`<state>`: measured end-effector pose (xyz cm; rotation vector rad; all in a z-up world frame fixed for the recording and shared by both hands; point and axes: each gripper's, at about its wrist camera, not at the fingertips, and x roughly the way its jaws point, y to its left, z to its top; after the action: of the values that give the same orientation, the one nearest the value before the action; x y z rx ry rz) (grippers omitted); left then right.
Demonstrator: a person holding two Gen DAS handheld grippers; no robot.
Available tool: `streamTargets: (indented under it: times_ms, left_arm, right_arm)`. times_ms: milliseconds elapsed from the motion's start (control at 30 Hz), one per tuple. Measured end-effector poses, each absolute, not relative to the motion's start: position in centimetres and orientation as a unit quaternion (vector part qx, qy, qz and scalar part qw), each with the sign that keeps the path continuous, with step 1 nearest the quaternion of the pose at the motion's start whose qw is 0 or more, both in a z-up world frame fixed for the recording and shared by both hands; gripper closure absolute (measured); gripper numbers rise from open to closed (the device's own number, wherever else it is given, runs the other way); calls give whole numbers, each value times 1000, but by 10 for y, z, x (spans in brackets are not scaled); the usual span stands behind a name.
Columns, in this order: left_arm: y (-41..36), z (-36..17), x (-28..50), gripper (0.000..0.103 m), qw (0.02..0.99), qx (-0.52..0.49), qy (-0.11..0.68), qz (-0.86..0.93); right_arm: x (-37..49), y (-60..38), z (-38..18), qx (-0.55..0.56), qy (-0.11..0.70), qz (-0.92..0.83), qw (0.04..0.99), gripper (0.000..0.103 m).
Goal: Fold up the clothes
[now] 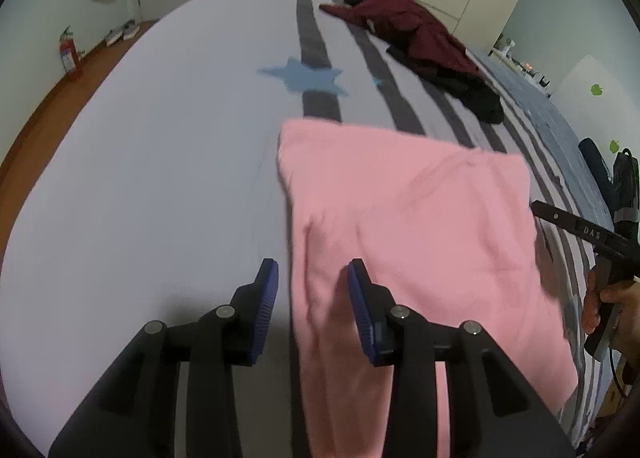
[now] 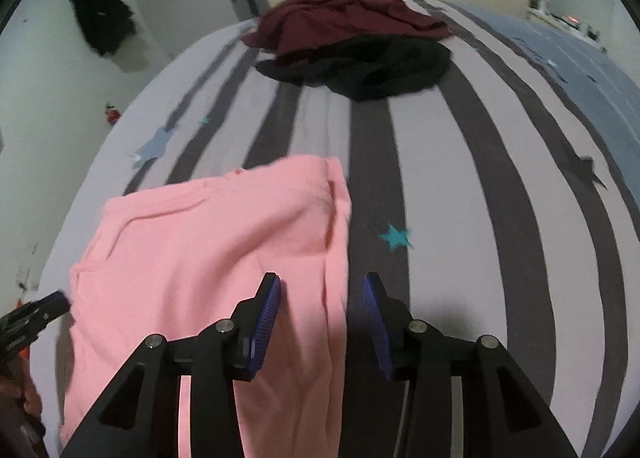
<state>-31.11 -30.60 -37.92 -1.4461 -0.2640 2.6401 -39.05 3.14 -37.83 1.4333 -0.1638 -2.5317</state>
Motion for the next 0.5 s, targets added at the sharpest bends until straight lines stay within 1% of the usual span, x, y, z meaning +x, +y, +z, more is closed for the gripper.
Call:
streamTargets:
  times_ms: [100, 233, 333, 367, 400, 467, 500]
  left_arm:
    - [-301, -373, -317, 70, 62, -456, -97, 883]
    - [-291, -384, -331, 70, 67, -473, -75, 875]
    - [-286, -388, -332, 70, 74, -478, -60, 873]
    - [-285, -389, -333, 73, 77, -479, -55, 873]
    - [-284, -390, -332, 80, 78, -481, -51, 872]
    - [-283, -392, -332, 86, 79, -485, -41, 870]
    - [-282, -392, -331, 88, 79, -484, -39, 871]
  right_arm:
    - [-401, 32, -379, 486, -57, -861, 138, 64]
    - [-415, 31, -388, 496, -48, -857, 133, 64]
    - [-421, 36, -392, 497, -73, -855, 129, 64]
    - [-422, 36, -393, 497, -76, -855, 129, 64]
    - [-423, 35, -394, 498, -73, -855, 130, 64]
    - [-424, 31, -397, 501, -60, -854, 130, 65]
    - [-423, 31, -397, 500, -62, -853, 133, 71]
